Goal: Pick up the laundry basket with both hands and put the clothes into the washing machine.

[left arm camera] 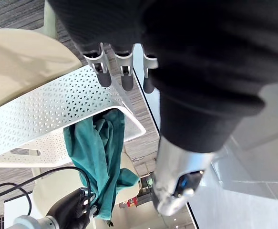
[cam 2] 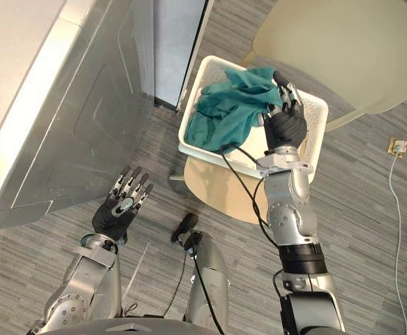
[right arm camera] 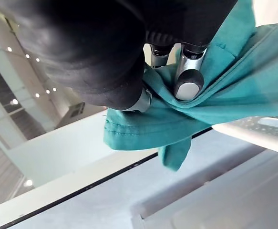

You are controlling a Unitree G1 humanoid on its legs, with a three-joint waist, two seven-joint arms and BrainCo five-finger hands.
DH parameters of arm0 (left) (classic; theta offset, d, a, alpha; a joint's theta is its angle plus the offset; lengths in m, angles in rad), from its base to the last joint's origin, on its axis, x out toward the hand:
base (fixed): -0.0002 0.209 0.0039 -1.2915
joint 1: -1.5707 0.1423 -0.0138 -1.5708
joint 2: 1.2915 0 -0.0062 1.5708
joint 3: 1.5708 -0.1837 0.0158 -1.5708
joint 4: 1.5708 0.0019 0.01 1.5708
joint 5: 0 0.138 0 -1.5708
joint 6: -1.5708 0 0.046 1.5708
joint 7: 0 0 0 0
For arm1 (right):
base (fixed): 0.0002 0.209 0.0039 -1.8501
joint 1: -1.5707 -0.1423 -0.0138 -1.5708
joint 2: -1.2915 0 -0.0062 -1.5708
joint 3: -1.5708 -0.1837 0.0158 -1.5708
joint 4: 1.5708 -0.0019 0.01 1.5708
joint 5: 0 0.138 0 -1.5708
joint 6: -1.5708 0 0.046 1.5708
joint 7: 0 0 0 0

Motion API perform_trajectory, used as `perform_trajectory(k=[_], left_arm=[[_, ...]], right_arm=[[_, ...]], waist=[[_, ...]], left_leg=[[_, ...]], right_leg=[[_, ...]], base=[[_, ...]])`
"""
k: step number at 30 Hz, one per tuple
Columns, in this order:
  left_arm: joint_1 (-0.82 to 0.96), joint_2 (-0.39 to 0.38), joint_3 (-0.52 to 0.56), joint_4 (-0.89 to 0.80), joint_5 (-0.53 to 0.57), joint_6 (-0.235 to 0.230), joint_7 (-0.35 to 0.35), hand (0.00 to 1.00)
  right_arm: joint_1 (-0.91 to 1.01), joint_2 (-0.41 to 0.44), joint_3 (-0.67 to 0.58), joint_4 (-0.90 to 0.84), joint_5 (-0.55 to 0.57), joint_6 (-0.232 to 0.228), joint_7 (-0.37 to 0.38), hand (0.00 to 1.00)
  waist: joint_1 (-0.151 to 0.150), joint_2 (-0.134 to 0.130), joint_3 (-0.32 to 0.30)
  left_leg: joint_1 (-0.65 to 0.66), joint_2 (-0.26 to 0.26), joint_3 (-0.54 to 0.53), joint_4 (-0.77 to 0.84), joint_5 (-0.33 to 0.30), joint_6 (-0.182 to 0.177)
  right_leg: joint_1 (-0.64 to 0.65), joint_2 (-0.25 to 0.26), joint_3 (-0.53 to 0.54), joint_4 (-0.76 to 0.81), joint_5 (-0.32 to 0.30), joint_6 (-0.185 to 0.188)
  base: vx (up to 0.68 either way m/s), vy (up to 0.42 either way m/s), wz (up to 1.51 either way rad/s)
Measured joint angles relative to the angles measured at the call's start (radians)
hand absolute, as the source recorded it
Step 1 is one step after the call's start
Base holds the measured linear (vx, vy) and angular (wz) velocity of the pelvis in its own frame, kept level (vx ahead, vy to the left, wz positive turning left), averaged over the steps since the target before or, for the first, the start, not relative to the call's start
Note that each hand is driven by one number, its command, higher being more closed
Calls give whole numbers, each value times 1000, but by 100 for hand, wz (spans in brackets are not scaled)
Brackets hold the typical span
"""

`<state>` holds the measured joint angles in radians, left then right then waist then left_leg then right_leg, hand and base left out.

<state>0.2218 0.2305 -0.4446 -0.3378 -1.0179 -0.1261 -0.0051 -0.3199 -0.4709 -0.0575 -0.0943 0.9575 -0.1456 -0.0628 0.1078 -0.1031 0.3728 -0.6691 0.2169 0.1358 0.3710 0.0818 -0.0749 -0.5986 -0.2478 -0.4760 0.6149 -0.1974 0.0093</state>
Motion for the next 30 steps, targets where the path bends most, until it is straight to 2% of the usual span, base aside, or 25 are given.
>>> perform_trajectory(k=[4, 8, 10, 16, 20, 24, 30], left_arm=[[2, 22, 0, 1, 3, 9, -8, 0], [5, 36, 7, 17, 22, 24, -23, 0], [4, 34, 10, 39, 28, 26, -24, 0], [10, 33, 11, 55, 62, 37, -31, 0], [10, 29, 12, 65, 64, 42, -46, 0], [24, 25, 11, 87, 100, 53, -53, 0], [28, 24, 10, 87, 129, 64, -54, 0]], right_arm=[[40, 0, -2, -9, 4, 0, 36, 100], [42, 0, -5, -8, 27, 3, 64, 100], [39, -2, -5, -7, 28, 3, 73, 100], [42, -25, -6, -6, 36, 16, 96, 100], [43, -58, -6, -6, 36, 23, 110, 100], [44, -58, -6, -6, 36, 41, 121, 100], [44, -57, -5, 4, 36, 42, 119, 100]], waist=[[-17, -10, -10], [-35, -38, -53], [-35, -41, -60], [-51, -45, -133], [-53, -46, -146], [-53, -46, -169], [-52, -46, -188]], left_leg=[[52, -22, 2, -20, -4, 1], [96, -38, 4, -43, -5, -3], [131, -43, 2, -46, -15, -3], [192, -67, 1, -78, -29, 4], [196, -73, -4, -82, -33, 7], [196, -83, -4, -103, -29, 12], [197, -97, -10, -113, -26, 16]], right_leg=[[44, -12, 2, -2, -11, 12], [87, -18, 1, -30, -5, 14], [120, -16, 0, -48, 0, 21], [197, -18, -6, -116, 18, 47], [217, -16, -14, -148, 31, 52], [219, -19, -17, -174, 42, 55], [232, -25, -27, -199, 59, 71]], base=[[59, -22, 10], [92, -15, 5], [91, -6, -3], [67, 20, 3], [26, 29, 3], [28, 20, 3], [48, 14, 4]])
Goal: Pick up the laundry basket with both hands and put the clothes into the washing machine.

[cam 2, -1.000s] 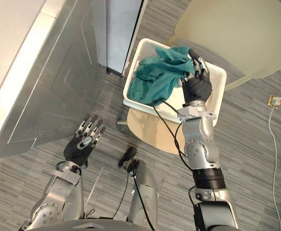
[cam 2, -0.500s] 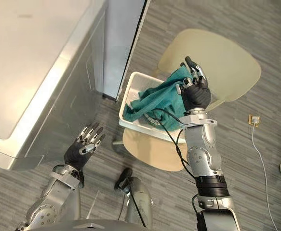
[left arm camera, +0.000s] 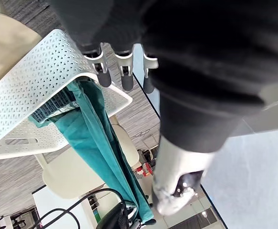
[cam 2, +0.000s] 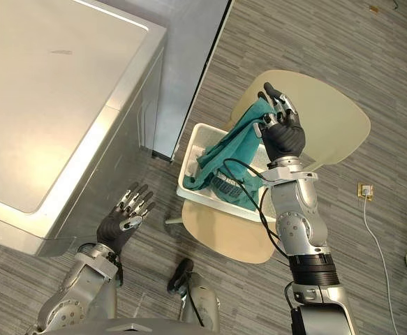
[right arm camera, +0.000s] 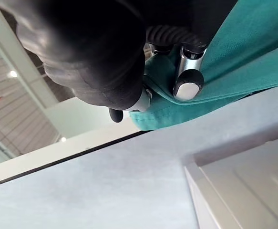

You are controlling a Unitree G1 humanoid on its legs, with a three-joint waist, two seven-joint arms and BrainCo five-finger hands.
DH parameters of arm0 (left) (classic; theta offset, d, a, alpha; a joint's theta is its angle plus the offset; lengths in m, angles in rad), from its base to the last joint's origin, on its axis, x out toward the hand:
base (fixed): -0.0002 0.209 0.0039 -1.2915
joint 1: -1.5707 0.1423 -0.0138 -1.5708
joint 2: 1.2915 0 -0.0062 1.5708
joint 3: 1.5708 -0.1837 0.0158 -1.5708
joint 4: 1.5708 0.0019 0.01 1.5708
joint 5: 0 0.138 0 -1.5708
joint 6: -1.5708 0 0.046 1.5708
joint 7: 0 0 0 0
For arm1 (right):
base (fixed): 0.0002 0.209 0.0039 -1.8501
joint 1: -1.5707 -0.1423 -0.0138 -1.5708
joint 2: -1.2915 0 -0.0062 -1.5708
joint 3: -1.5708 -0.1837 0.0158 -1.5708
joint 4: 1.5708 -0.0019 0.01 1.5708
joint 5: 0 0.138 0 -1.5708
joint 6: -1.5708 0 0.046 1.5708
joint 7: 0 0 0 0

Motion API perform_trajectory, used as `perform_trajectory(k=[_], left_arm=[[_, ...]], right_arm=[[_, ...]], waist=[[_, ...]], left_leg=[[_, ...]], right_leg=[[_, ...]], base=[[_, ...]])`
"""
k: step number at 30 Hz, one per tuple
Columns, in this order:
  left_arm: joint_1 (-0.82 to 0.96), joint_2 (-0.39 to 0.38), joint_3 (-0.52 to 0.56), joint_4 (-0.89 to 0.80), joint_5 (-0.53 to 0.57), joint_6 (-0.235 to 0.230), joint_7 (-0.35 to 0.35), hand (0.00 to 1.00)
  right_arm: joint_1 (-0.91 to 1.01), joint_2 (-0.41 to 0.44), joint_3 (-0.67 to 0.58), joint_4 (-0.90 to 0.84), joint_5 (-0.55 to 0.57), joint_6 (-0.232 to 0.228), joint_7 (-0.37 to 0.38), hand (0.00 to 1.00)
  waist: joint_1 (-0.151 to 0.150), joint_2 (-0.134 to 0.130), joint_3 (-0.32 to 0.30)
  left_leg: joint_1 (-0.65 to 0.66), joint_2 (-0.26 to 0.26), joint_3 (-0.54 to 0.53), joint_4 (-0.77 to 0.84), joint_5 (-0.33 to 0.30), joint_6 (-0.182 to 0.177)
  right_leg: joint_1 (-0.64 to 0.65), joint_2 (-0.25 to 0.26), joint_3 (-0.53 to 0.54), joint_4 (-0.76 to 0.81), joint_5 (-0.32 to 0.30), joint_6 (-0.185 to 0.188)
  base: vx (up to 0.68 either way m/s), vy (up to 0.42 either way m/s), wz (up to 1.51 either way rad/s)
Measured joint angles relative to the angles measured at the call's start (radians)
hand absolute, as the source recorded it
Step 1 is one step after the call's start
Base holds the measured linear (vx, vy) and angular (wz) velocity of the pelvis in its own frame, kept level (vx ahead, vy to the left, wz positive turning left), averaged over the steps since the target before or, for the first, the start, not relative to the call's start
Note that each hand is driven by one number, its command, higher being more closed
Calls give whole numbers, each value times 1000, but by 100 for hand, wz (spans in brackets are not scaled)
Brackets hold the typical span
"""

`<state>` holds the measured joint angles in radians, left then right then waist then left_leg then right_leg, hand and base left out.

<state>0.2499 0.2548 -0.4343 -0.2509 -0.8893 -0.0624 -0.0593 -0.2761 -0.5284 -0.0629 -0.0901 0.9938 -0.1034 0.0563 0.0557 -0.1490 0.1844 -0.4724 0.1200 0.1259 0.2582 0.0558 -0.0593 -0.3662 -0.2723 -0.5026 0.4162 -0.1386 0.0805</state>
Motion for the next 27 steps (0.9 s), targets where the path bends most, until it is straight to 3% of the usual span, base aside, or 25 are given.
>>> perform_trajectory(k=[3, 6, 10, 13, 18, 20, 24, 27], left_arm=[[-5, -2, -1, 0, 37, 2, 0, 0], [-34, -1, -5, -4, 148, 2, 1, 0], [-140, 1, -51, -5, 426, 2, 3, 0], [-225, -1, -104, 3, 541, 2, 3, 0], [-386, -42, -226, 176, 722, 13, -12, 0], [-496, -73, -287, 347, 871, 13, -8, 0], [-617, -131, -358, 522, 1053, 18, 22, 0], [-646, -164, -389, 563, 1094, 20, 31, 0]], right_arm=[[-3, 1, 0, 23, 0, 0, -2, 100], [-2, 7, 0, 36, 0, 2, -5, 100], [-2, 7, 0, 30, -1, 3, -5, 100], [-2, 7, 1, 23, 0, 14, -4, 100], [-2, 7, 18, -23, 16, 43, -1, 100], [-2, 7, 59, -82, 44, 43, 2, 100], [-2, 15, 140, -139, 115, 41, 29, 100], [-2, 48, 144, -143, 137, 41, 30, 100]], waist=[[0, 0, -21], [3, 1, -42], [-1, 3, -82], [-7, 3, -120], [-22, 4, -124], [-32, 3, -125], [-53, 1, -128], [-53, 1, -129]], left_leg=[[14, -5, -3, -8, 0, 0], [55, -10, 5, -36, 1, 1], [104, -16, 14, -83, 10, 3], [111, -16, 22, -99, 13, 4], [134, -21, 27, -110, 14, 4], [138, -21, 38, -115, 14, 4], [143, -25, 45, -123, 16, 7], [143, -25, 49, -123, 16, 8]], right_leg=[[16, 0, -1, -18, 8, 4], [46, 2, 3, -41, 12, 6], [87, 11, 8, -90, 29, 4], [93, 20, 13, -122, 47, 9], [113, 29, 32, -167, 80, 20], [113, 34, 47, -188, 94, 16], [107, 34, 61, -200, 111, 22], [101, 34, 69, -198, 112, 22]], base=[[46, 12, 1], [16, 12, -4], [19, 19, -6], [47, 23, -10], [26, 23, -12], [0, 32, -18], [-2, 21, -12], [-4, 6, -6]])
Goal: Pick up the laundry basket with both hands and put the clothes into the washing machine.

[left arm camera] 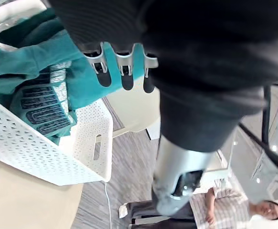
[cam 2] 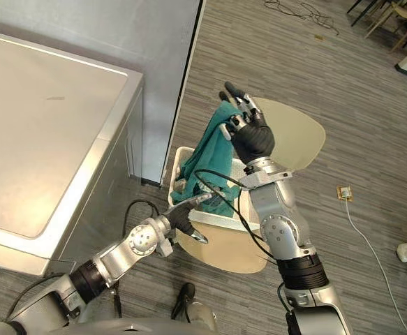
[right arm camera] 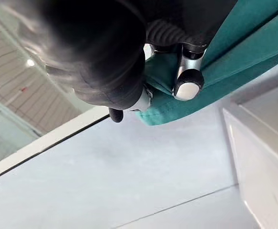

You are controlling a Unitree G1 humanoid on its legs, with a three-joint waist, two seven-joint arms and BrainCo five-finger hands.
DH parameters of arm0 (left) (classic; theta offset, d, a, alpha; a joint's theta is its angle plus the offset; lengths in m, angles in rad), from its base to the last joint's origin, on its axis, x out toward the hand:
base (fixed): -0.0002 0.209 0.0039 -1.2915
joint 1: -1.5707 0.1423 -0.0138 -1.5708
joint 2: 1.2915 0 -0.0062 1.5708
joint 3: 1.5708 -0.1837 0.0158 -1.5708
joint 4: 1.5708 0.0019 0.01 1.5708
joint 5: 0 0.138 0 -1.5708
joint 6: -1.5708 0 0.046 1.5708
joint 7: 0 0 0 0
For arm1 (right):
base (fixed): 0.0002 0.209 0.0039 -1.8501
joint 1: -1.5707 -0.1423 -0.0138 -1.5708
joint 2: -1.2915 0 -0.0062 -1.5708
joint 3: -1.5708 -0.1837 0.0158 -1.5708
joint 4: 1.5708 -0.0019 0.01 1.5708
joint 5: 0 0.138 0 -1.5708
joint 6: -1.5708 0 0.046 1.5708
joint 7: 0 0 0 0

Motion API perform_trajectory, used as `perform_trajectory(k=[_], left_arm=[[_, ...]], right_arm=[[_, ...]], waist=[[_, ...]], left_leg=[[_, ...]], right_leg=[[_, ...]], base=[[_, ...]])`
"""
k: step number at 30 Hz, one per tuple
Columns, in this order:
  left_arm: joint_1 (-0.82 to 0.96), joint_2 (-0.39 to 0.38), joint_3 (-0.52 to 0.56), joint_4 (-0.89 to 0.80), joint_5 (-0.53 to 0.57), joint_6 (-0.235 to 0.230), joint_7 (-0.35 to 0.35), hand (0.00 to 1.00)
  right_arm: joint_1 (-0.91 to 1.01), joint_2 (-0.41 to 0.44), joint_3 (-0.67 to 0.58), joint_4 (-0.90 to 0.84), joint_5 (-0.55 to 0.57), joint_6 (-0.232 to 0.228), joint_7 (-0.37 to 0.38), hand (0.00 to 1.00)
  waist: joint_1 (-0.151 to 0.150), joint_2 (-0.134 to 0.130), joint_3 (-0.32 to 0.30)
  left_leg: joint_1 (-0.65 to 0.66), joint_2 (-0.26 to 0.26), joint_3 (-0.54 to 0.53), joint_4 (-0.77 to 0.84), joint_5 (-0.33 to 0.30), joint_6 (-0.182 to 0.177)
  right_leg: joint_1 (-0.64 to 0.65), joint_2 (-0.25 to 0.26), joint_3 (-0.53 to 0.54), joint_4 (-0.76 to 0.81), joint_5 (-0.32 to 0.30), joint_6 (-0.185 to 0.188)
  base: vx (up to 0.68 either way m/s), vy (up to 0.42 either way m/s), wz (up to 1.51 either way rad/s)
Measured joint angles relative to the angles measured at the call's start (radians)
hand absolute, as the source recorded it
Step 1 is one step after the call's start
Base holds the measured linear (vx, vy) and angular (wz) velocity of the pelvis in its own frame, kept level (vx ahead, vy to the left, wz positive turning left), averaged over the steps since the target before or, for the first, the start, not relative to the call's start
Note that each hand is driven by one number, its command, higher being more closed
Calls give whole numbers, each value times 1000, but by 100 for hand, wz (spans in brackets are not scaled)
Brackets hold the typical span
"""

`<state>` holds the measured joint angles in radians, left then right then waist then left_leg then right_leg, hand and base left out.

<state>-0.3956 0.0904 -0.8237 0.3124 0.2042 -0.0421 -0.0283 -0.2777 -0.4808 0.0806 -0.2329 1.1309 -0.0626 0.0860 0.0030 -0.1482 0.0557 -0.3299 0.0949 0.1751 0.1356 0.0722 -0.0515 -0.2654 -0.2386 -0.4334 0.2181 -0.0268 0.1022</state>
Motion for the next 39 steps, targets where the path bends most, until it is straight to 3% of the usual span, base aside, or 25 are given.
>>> perform_trajectory(k=[12, 19, 25, 30, 34, 39], left_arm=[[-67, -113, -70, 191, 38, 35, 0, 0], [-78, -157, -93, 261, 34, 44, 0, 0], [-79, -202, -75, 338, -107, 85, 38, 0], [-95, -255, 43, 461, -144, 123, 116, 0], [-131, -268, 228, 544, -144, 171, 213, 0], [-132, -268, 333, 563, -142, 186, 243, 0]], right_arm=[[3, 53, 81, -88, 50, -28, 5, 100], [38, 131, 125, -185, 50, -45, 6, 100], [39, 186, 198, -187, 49, -65, -3, 100], [40, 255, 295, -235, 48, -86, -20, 100], [40, 292, 354, -283, 47, -112, -38, 100], [47, 293, 354, -325, 42, -122, -47, 100]], waist=[[-4, -7, -5], [-7, -19, -14], [-11, -21, -15], [-16, -21, -15], [-36, -22, -15], [-45, -25, -14]], left_leg=[[0, 0, 3, 0, 2, 3], [0, 0, 6, 0, 2, 3], [0, -5, 6, 0, 3, 7], [0, -6, 5, 1, 3, 8], [0, -4, 5, 14, -1, 11], [0, 4, 19, 38, -19, 13]], right_leg=[[-11, -2, 12, 12, 1, 1], [-16, -5, 15, 18, 0, 2], [-17, -12, 14, 24, -2, 3], [-16, -15, 13, 28, -2, 5], [-10, -15, 12, 34, -2, 5], [-3, -14, 19, 30, -1, 1]], base=[[-1, 1, -2], [0, 0, 0], [0, 0, 0], [0, 0, 0], [0, 0, 0], [-4, 5, -8]])
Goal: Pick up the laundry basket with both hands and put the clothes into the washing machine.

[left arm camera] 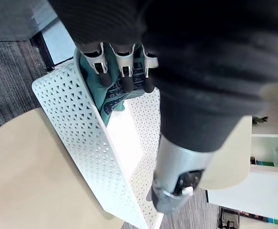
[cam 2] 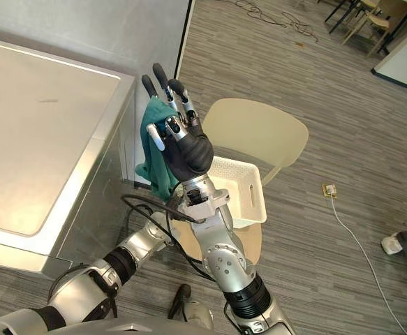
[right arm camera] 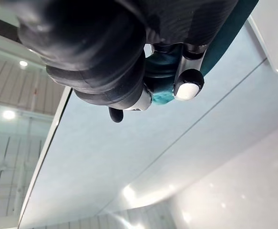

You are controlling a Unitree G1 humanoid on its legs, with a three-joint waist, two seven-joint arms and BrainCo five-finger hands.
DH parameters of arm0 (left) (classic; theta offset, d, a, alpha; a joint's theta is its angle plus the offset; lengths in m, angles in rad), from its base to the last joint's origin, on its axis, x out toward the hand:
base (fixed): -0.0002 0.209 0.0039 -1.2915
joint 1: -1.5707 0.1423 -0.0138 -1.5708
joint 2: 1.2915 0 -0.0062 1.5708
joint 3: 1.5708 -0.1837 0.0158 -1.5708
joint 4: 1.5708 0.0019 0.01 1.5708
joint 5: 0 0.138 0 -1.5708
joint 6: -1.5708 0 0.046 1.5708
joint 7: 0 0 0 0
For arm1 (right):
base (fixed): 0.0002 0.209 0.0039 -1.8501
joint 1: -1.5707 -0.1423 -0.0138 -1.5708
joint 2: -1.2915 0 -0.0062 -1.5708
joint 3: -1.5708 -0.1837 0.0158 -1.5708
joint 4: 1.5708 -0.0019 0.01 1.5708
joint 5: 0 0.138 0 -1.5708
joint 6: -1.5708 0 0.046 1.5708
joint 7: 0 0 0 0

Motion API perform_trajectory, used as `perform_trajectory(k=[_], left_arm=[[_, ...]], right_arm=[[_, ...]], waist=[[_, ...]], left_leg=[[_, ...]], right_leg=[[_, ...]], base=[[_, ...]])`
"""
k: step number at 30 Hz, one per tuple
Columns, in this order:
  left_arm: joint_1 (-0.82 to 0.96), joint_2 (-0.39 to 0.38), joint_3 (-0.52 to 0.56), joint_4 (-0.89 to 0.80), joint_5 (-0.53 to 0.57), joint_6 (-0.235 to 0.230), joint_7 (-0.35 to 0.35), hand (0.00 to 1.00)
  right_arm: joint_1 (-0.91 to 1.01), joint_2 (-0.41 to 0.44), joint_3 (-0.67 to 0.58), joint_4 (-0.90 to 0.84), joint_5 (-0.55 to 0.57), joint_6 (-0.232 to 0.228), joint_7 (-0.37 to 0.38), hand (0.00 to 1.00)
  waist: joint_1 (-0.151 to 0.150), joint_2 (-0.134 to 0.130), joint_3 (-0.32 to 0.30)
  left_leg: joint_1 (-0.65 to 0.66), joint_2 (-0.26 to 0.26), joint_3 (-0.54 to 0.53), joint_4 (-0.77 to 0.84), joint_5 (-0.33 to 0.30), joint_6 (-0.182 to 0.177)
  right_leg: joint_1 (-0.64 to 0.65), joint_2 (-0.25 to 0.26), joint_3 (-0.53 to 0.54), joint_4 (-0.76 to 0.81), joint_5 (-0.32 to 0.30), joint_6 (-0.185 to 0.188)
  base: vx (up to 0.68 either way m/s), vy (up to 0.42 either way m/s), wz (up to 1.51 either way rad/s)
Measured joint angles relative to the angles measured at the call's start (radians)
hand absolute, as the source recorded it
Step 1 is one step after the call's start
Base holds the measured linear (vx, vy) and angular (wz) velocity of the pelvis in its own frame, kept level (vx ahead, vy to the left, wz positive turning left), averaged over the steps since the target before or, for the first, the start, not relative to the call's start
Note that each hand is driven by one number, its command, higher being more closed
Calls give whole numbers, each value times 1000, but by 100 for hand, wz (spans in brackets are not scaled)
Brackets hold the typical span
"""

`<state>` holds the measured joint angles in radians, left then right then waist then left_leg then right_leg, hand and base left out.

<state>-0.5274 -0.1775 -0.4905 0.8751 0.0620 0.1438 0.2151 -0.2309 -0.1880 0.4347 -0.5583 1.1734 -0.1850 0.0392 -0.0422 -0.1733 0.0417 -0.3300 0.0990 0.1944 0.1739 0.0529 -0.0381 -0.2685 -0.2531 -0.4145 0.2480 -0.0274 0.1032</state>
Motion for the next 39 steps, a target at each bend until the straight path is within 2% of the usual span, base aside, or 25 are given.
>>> perform_trajectory(k=[6, 7, 10, 11, 12, 14, 16, 18, 20, 22, 24, 27, 29, 33, 35, 39], left_arm=[[0, 0, 13, 3, 21, 4, -14, 0], [0, 0, 3, 3, 26, 3, -34, 0], [1, 3, -150, -20, 30, 3, -84, 0], [11, 13, -264, -104, 5, 2, -158, 0], [14, 22, -308, -151, -11, 1, -187, 0], [46, 62, -421, -340, -73, -10, -288, 0], [72, 90, -472, -448, -114, -14, -345, 0], [105, 143, -522, -596, -158, -22, -402, 0], [128, 191, -540, -704, -185, -27, -418, 0], [148, 232, -542, -798, -204, -32, -429, 0], [187, 278, -536, -919, -236, -41, -433, 0], [213, 311, -524, -996, -255, -52, -430, 0], [234, 326, -460, -1034, -242, -55, -418, 0], [263, 309, -283, -1053, -131, -69, -367, 0], [276, 273, -171, -1052, -25, -80, -311, 0], [277, 258, -127, -1014, 99, -81, -257, 0]], right_arm=[[41, -14, -38, -54, -2, -7, 0, 100], [43, -14, -73, -53, -2, -6, 0, 100], [67, -14, -195, -53, -3, -6, -6, 100], [72, -14, -254, -51, -3, -6, -10, 100], [72, -14, -272, -50, -3, -5, -14, 100], [73, -14, -323, -43, -7, -3, -27, 100], [75, -14, -354, -30, -30, -2, -27, 100], [81, -16, -382, 0, -42, -3, -28, 100], [88, -21, -385, 15, -43, -2, -28, 100], [94, -28, -391, 33, -43, -2, -28, 100], [103, -52, -393, 33, -43, 2, -28, 100], [105, -64, -410, 27, -45, 11, -26, 100], [112, -62, -410, 25, -74, 15, -23, 100], [153, -57, -408, 14, -81, 19, -10, 100], [193, -55, -408, -11, -82, 42, -1, 100], [224, -49, -400, -68, -82, 60, 5, 100]], waist=[[-15, -1, 0], [-16, -1, 0], [-6, 0, 0], [3, 1, 1], [5, 2, 2], [5, 7, 3], [7, 18, 0], [24, 42, 1], [40, 66, -2], [49, 79, -8], [64, 83, -10], [72, 84, -10], [80, 85, -11], [93, 93, -15], [101, 100, -20], [103, 101, -21]], left_leg=[[0, 1, 15, 18, -14, 5], [0, 0, 18, 17, -14, 6], [-2, -2, 20, 18, -16, 8], [-5, -5, 19, 19, -18, 9], [-5, -6, 19, 19, -19, 9], [-7, -8, 11, 33, -30, 6], [-14, -10, 3, 50, -39, 6], [-21, -12, -7, 58, -44, 4], [-30, -13, -19, 67, -49, 3], [-38, -14, -32, 73, -51, 1], [-38, -14, -39, 73, -53, -2], [-38, -16, -50, 72, -54, -3], [-38, -18, -53, 72, -54, -4], [-37, -18, -52, 71, -55, -4], [-36, -17, -49, 75, -58, -5], [-33, -5, -36, 107, -82, -6]], right_leg=[[4, -1, 13, -10, 8, 0], [3, -2, 14, -10, 8, 0], [4, -5, 14, -7, 7, 3], [2, -6, 14, -4, 7, 4], [2, -6, 14, -4, 6, 4], [1, -12, 14, 11, -6, 5], [1, -17, 10, 23, -16, 7], [1, -22, 1, 32, -21, 11], [2, -22, -10, 38, -24, 15], [3, -23, -22, 43, -30, 14], [6, -23, -29, 48, -40, 8], [12, -24, -38, 49, -47, 8], [12, -26, -40, 50, -55, 4], [12, -26, -40, 49, -55, 4], [12, -26, -38, 47, -55, 4], [20, -19, -28, 44, -54, 5]], base=[[18, 9, -6], [30, 4, -2], [48, 0, 4], [59, -2, 4], [71, -2, 0], [52, -5, 0], [59, -6, 11], [66, -5, 15], [53, -7, 15], [39, -9, 17], [42, -14, 10], [29, -7, 12], [13, 3, 4], [0, 0, 0], [12, 6, -2], [20, 13, -12]])
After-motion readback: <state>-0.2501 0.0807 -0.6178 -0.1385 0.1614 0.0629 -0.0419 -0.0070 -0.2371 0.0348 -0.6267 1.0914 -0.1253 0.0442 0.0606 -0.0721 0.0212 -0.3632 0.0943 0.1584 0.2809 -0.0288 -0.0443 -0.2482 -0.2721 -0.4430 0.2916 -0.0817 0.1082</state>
